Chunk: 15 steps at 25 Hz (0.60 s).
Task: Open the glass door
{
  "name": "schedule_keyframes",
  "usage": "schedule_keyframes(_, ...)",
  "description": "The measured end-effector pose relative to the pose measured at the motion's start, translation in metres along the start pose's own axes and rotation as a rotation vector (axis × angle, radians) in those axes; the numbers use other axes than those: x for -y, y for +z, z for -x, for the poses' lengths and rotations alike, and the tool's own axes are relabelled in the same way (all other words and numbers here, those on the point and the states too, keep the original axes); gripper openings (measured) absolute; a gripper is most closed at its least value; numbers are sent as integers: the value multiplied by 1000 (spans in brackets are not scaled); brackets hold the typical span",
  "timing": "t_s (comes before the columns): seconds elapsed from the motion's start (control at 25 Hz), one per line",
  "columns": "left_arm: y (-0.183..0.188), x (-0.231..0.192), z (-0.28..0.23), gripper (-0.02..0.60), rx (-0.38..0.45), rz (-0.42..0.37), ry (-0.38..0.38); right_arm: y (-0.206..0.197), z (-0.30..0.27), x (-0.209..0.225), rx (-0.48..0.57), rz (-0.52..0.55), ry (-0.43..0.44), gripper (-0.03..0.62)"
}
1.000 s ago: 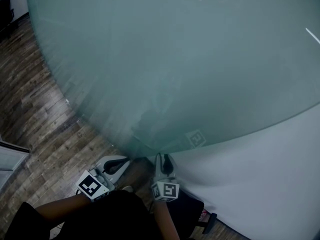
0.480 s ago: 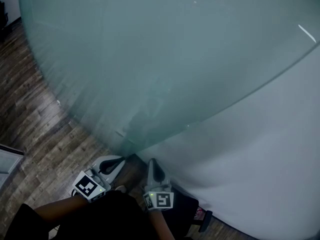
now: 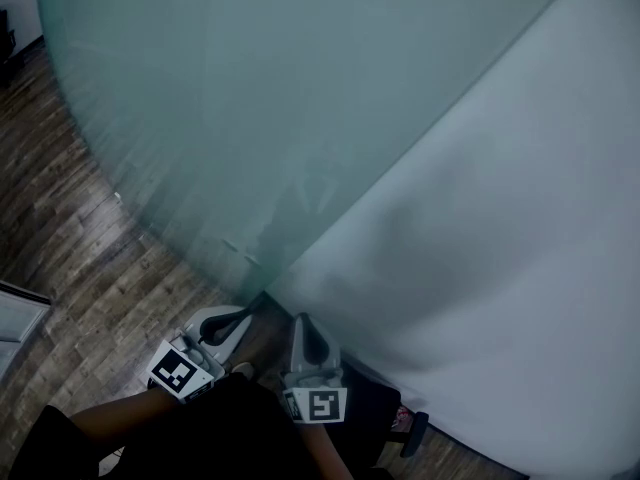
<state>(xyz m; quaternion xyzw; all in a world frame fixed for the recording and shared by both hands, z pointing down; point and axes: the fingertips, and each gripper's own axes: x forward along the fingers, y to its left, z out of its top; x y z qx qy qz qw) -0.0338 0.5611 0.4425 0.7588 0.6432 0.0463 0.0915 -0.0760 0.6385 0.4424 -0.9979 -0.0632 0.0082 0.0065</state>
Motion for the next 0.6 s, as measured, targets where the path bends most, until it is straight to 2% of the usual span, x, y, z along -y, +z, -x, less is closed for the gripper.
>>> schedule_keyframes(0.12,-15,6,4,0,-15,-6,25,-8,5,2,9,-5,11,0)
schedule_keyframes(0.32,-5,14,6,0,14,-10,35,-1,9,0,0,-12,27,0)
schedule_keyframes(0.6,-20,25,2,0,-26,-30,49,8,15,12,15,18,8,0)
